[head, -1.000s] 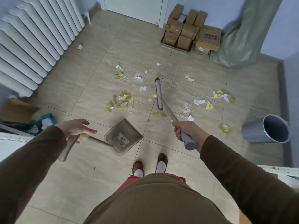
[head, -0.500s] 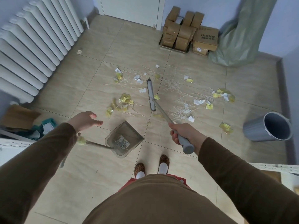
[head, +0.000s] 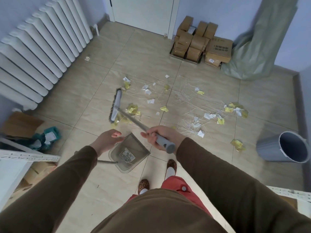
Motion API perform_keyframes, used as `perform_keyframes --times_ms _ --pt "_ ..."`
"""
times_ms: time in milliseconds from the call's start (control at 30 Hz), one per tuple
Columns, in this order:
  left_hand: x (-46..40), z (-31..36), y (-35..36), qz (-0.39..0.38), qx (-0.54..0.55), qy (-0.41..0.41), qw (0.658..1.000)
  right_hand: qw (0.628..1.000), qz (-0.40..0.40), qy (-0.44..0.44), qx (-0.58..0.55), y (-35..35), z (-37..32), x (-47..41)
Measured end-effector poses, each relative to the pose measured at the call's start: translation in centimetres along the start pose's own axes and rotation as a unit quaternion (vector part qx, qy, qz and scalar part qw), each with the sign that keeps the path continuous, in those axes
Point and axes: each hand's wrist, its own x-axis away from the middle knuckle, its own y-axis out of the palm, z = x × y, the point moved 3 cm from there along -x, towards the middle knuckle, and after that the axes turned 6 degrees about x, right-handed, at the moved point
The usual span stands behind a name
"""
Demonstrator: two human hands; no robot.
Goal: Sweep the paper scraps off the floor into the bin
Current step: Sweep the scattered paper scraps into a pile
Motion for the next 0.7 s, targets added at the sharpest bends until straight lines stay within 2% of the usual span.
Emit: perform_keyframes --times_ms 67,200,333,533,700 --pt "-0.5 -0.2 0.3 0.006 0.011 -0.019 1.0 1.0 -0.023 0.01 -0.006 1.1 -1.3 -2.7" --pt "-2.2 0.4 1.0 0.03 0.036 -0.051 0.998 1.0 -0.016 0.005 -0.026 2.1 -5.2 -7.9" --pt "-4.5 2.7 2.6 0.042 0.058 -0.075 0.995 0.999 0.006 -0.015 -0.049 -1.0 -10.0 -9.3" --pt "-7.5 7.7 7.0 0.008 0.102 -0.084 0.991 0.993 0.112 0.005 -0.03 -12.8 -14.7 -3.8" --pt "-9.1 10.6 10.3 -0.045 0.102 -0.104 0.988 0.989 0.143 0.025 0.01 -17.3 -16.0 2.2"
